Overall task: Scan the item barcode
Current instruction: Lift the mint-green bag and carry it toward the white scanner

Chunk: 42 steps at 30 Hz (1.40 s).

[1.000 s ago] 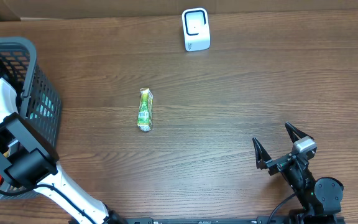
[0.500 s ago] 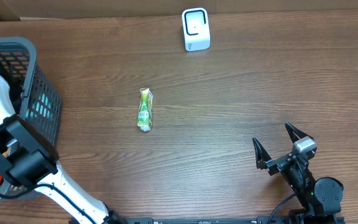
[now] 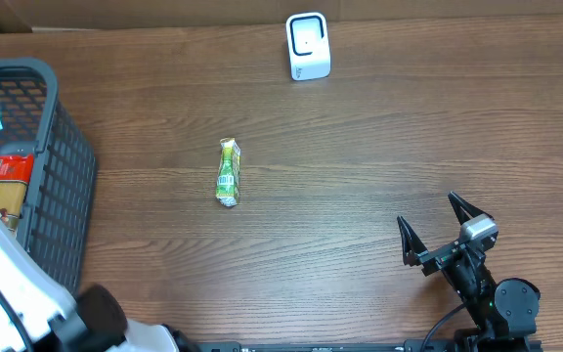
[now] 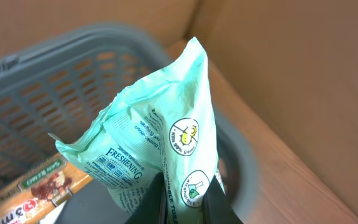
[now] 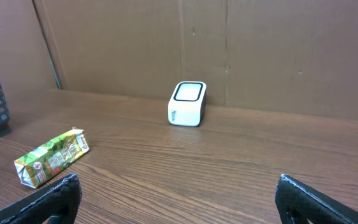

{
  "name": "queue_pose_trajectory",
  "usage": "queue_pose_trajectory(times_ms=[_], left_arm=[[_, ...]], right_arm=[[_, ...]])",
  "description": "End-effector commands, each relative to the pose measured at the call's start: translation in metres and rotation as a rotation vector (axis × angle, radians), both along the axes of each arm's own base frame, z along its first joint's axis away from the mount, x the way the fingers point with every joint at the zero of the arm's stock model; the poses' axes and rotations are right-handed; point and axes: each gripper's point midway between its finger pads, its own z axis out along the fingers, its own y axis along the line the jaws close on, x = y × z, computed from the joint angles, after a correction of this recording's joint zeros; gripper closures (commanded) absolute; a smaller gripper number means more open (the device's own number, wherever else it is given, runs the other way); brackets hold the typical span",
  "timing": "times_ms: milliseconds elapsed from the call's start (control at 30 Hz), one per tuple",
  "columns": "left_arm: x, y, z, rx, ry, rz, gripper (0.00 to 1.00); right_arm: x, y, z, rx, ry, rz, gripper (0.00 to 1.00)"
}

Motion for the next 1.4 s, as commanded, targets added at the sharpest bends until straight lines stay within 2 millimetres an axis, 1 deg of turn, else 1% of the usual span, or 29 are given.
queue_pose_trajectory(times_ms=[0,67,133,233,300,367,433,467,533,633,733,767,833,933,1067,1200,1367], left_arm=[[0.009,-0.059,0.023,0.065,-0.012,-0.24,0.96],[0.016,-0.094,0.024,0.061,-0.009,-0.351,0.96],[0.026,-0.131,0.017,0.062,0.023,-0.469,0.96],[0.038,-0.184,-0.005,0.071,0.105,-0.644,0.96],[0.043,-0.22,-0.027,0.078,0.187,-0.768,0.96],[0.045,-0.255,-0.054,0.057,0.27,-0.871,0.96],[0.046,-0.286,-0.081,0.031,0.349,-0.951,0.96],[0.046,-0.305,-0.099,0.018,0.396,-0.997,0.96],[0.045,-0.333,-0.13,-0.01,0.47,-1.054,0.96],[0.045,-0.371,-0.178,-0.048,0.572,-1.106,0.96],[0.04,-0.401,-0.221,-0.091,0.667,-1.12,0.96],[0.036,-0.414,-0.243,-0.096,0.723,-1.142,0.96],[0.029,-0.429,-0.265,-0.097,0.785,-1.173,0.96],[0.022,-0.449,-0.293,-0.09,0.853,-1.21,0.96],[0.015,-0.466,-0.316,-0.079,0.901,-1.245,0.96],[0.011,-0.469,-0.333,-0.08,0.948,-1.248,0.96],[0.014,-0.464,-0.34,-0.045,0.964,-1.24,0.96]], right_arm=[[0.0,0.001,-0.003,-0.001,0.0,0.002,0.0],[0.0,0.001,-0.003,-0.001,0.0,0.002,0.0],[0.0,0.001,-0.003,-0.001,0.0,0.002,0.0],[0.0,0.001,-0.003,-0.001,0.0,0.002,0.0],[0.0,0.001,-0.003,-0.001,0.0,0.002,0.0],[0.0,0.001,-0.003,-0.001,0.0,0.002,0.0],[0.0,0.001,-0.003,-0.001,0.0,0.002,0.0],[0.0,0.001,-0.003,-0.001,0.0,0.002,0.0],[0.0,0.001,-0.003,-0.001,0.0,0.002,0.0],[0.0,0.001,-0.003,-0.001,0.0,0.002,0.0],[0.0,0.001,-0.003,-0.001,0.0,0.002,0.0],[0.0,0.001,-0.003,-0.001,0.0,0.002,0.0],[0.0,0.001,-0.003,-0.001,0.0,0.002,0.0],[0.0,0.001,-0.003,-0.001,0.0,0.002,0.0],[0.0,0.001,-0.003,-0.001,0.0,0.002,0.0],[0.0,0.001,-0.003,-0.001,0.0,0.002,0.0],[0.0,0.001,-0.003,-0.001,0.0,0.002,0.0]])
